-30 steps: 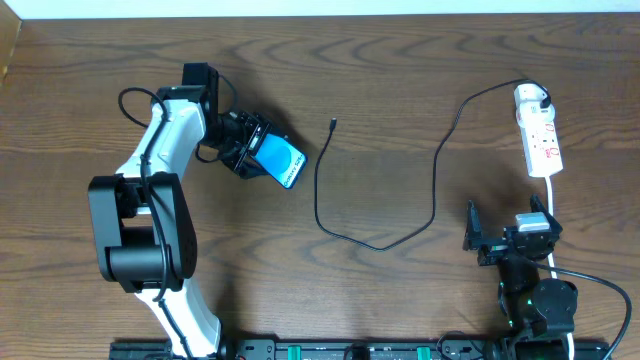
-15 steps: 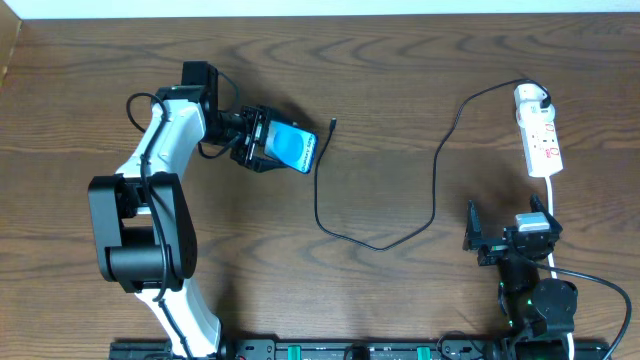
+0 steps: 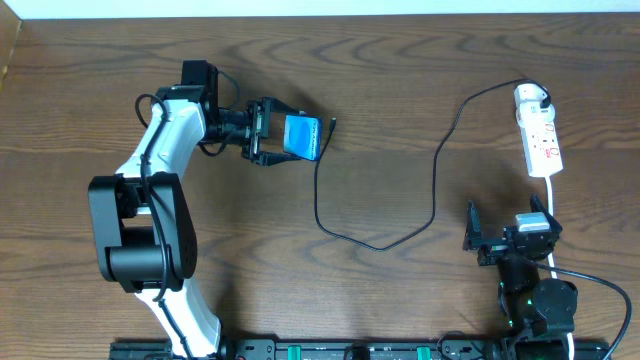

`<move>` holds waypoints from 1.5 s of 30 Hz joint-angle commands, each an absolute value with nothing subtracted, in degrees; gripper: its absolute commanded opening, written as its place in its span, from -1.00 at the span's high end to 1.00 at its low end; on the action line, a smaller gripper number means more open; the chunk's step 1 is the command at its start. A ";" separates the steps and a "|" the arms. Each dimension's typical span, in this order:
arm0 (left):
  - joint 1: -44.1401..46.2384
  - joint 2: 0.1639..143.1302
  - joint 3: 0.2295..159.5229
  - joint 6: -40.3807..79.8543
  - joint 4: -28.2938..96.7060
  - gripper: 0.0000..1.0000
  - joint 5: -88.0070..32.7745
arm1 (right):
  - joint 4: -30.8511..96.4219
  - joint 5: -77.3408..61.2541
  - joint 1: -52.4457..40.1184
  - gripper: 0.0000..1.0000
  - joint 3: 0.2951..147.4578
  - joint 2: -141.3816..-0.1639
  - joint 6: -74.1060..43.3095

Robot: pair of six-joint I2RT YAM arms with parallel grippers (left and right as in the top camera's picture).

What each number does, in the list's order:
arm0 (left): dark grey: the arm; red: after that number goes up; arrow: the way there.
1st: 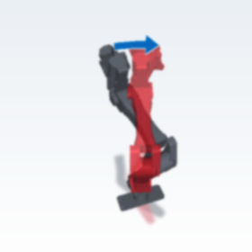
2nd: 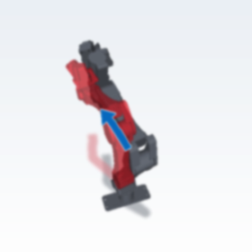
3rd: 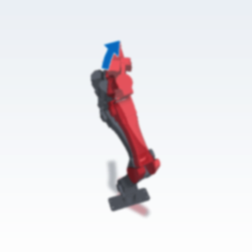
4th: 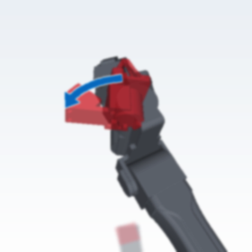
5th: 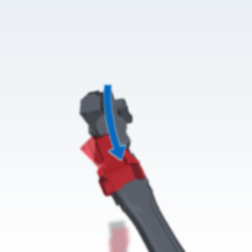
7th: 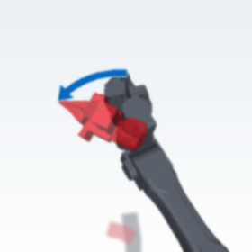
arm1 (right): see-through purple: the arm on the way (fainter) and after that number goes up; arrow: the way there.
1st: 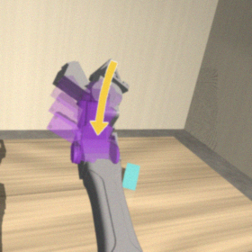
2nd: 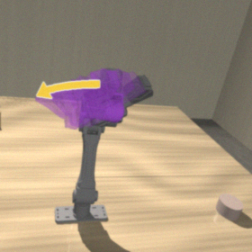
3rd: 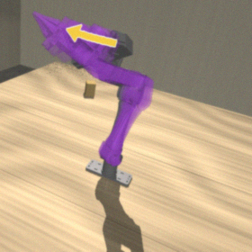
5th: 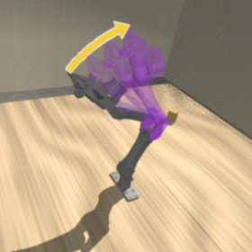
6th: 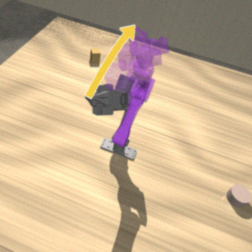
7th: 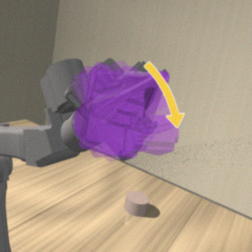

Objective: Plug charger to phone and switch on socket
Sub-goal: 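Lift the phone with the left gripper and tilt it upright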

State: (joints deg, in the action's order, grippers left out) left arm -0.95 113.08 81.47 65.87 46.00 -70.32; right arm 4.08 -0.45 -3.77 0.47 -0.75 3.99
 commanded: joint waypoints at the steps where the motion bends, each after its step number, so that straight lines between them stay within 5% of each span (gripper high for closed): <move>1: -0.82 111.35 82.43 69.41 45.91 -0.37 -76.79 | 4.29 -0.78 -3.42 -0.99 0.32 -0.64 3.46; 45: -0.82 111.35 82.43 77.03 45.91 -0.35 -79.99 | 4.29 -0.78 -3.42 -0.99 0.32 -0.67 3.46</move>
State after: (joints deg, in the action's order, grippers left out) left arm -0.95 113.08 81.47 76.51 45.98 -76.62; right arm 4.08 -0.45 -3.77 0.45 -0.73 3.99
